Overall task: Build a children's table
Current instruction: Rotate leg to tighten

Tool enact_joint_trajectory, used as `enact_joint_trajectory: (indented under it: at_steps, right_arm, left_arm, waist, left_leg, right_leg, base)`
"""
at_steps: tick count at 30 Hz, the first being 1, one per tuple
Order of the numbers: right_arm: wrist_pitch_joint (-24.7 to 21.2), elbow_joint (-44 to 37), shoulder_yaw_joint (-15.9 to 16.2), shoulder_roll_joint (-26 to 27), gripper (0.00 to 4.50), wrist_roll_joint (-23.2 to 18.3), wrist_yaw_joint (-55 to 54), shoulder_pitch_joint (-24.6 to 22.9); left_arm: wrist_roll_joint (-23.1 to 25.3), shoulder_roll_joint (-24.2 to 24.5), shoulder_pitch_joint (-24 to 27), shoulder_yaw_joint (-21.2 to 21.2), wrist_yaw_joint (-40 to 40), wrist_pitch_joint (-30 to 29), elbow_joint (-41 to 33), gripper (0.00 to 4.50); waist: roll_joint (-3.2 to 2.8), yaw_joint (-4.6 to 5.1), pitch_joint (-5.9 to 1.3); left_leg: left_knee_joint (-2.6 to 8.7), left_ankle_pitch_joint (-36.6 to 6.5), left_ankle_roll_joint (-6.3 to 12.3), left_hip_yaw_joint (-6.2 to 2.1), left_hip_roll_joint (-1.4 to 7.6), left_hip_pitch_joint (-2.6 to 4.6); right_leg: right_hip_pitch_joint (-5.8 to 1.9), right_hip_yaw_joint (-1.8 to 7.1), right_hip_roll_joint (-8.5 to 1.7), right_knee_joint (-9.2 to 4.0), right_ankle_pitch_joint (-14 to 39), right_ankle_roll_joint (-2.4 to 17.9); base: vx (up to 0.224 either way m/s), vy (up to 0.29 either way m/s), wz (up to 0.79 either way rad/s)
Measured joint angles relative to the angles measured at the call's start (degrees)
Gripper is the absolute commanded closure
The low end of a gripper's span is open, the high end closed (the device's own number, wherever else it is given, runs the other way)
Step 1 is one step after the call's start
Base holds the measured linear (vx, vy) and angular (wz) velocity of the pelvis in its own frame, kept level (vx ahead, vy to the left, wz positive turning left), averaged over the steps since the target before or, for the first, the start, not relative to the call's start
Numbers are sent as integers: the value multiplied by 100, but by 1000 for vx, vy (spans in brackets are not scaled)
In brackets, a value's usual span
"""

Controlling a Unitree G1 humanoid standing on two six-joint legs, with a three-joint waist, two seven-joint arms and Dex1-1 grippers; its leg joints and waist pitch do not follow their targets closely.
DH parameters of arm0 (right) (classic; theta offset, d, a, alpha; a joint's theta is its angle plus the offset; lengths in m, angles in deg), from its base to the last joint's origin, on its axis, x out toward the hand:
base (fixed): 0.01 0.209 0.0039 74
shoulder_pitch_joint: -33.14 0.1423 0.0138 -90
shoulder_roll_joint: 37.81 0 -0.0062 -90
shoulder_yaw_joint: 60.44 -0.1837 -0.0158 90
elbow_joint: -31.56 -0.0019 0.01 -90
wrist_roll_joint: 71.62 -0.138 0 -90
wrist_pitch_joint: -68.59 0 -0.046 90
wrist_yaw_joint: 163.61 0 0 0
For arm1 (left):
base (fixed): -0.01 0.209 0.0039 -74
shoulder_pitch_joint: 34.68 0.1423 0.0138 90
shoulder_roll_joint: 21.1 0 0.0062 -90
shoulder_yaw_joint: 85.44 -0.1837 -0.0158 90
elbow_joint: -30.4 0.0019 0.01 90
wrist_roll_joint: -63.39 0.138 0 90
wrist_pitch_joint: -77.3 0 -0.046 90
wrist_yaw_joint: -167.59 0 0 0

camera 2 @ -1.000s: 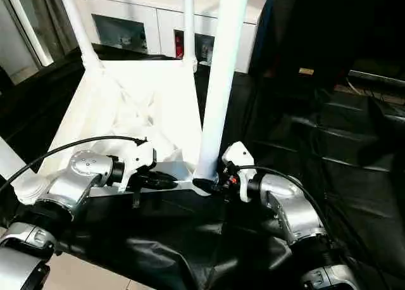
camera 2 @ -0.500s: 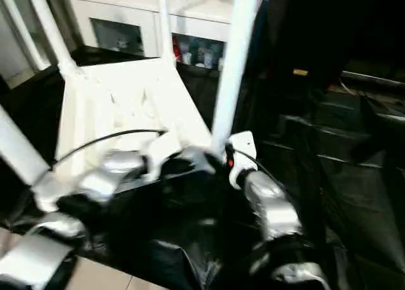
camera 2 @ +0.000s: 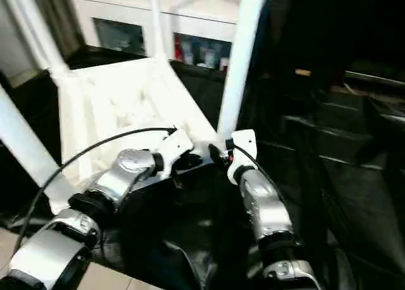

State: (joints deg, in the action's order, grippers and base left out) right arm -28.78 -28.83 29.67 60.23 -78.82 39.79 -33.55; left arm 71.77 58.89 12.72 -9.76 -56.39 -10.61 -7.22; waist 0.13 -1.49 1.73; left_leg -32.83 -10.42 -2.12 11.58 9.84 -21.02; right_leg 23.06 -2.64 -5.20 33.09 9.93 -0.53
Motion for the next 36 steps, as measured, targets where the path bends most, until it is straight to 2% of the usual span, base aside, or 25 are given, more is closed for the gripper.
enact_joint_trajectory:
  at_steps: [5,8,14,21,28,33,36]
  right_arm:
    - [-89,-411,311,-859,73,-133,1487,-176]
    - [-100,-593,372,-1074,73,-215,2021,-211]
    - [-106,-788,679,-1182,73,-277,2682,-305]
    - [-90,-882,956,-1248,73,-223,3041,-349]
    - [-72,-883,940,-1245,73,-195,2980,-356]
    - [-295,-1537,443,-1429,73,-742,3016,-669]
    - [-440,-1799,258,-1546,73,-961,3108,-856]
  left_arm:
    - [-209,396,210,39,-903,312,-207,450]
    - [-349,647,340,62,-1456,395,-369,450]
    - [-538,929,593,55,-2336,313,-785,450]
    - [-590,999,696,14,-2585,292,-953,450]
    - [-591,1023,728,18,-2580,325,-998,450]
    - [-591,1048,818,26,-2578,323,-1158,450]
    - [-591,1045,827,31,-2548,321,-1162,450]
  waist:
    - [-19,-32,-1]
    - [-18,-34,-1]
    - [-20,-83,0]
    - [-17,-116,2]
    - [-16,-113,2]
    - [-13,-154,4]
    - [-16,-155,4]
  left_leg:
    - [19,0,0,-1,4,1]
    - [21,0,0,-3,12,0]
    - [21,-2,-1,0,9,-8]
    - [20,-1,-2,1,10,-4]
    - [20,-1,-2,1,10,-5]
    - [23,-2,-1,2,9,-6]
    - [23,-1,-1,2,10,-4]
  right_leg:
    - [2,-9,2,6,-15,23]
    - [6,-20,5,6,-17,27]
    - [8,-20,0,2,-15,27]
    - [7,-19,0,4,-14,25]
    - [7,-19,0,5,-14,24]
    - [8,-18,0,4,-12,22]
    - [9,-18,0,5,-12,21]
  base:
    - [0,0,0]
    - [0,0,0]
    - [0,0,0]
    - [0,0,0]
    - [0,0,0]
    - [0,0,0]
    - [0,0,0]
